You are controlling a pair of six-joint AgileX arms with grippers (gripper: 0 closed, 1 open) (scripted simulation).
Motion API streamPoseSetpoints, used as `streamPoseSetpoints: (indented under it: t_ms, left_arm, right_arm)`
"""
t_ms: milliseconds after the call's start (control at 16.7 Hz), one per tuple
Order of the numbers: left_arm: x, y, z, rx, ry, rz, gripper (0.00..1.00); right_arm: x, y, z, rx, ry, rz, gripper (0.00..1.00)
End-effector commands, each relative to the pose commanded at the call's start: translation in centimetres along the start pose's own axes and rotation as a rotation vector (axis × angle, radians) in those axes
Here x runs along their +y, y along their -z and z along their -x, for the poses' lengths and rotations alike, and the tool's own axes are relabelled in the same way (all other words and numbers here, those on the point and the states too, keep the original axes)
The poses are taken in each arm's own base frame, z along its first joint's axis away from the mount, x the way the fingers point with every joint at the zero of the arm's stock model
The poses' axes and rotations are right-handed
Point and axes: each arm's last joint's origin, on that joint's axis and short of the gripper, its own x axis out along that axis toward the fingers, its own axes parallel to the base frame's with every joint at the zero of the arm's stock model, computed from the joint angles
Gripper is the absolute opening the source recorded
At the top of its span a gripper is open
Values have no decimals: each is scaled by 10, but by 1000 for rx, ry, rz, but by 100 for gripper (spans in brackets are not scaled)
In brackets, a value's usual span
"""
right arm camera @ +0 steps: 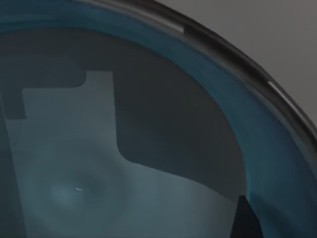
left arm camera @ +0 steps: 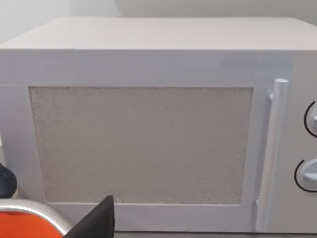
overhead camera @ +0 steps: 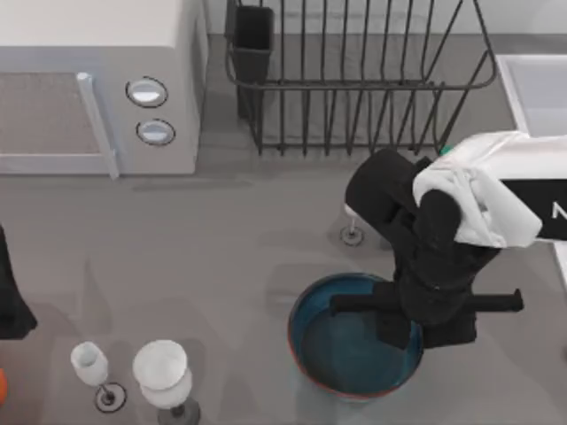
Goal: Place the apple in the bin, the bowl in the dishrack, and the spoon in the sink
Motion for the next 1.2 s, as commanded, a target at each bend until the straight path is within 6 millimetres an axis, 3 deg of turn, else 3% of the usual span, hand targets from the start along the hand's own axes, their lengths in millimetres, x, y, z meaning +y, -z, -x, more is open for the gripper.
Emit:
streamPoseSetpoints:
  t_ms: [300, 900, 1200]
  left_arm:
    - [0, 0, 0, 0, 0, 0, 100]
    - [0, 0, 0, 0, 0, 0, 100]
    - [0, 0, 0, 0, 0, 0, 100]
  right_arm:
    - [2, -1, 11, -3, -2, 0, 0]
    - [0, 0, 99, 0, 1, -1, 0]
    - [1, 0, 99, -1, 1, 2, 0]
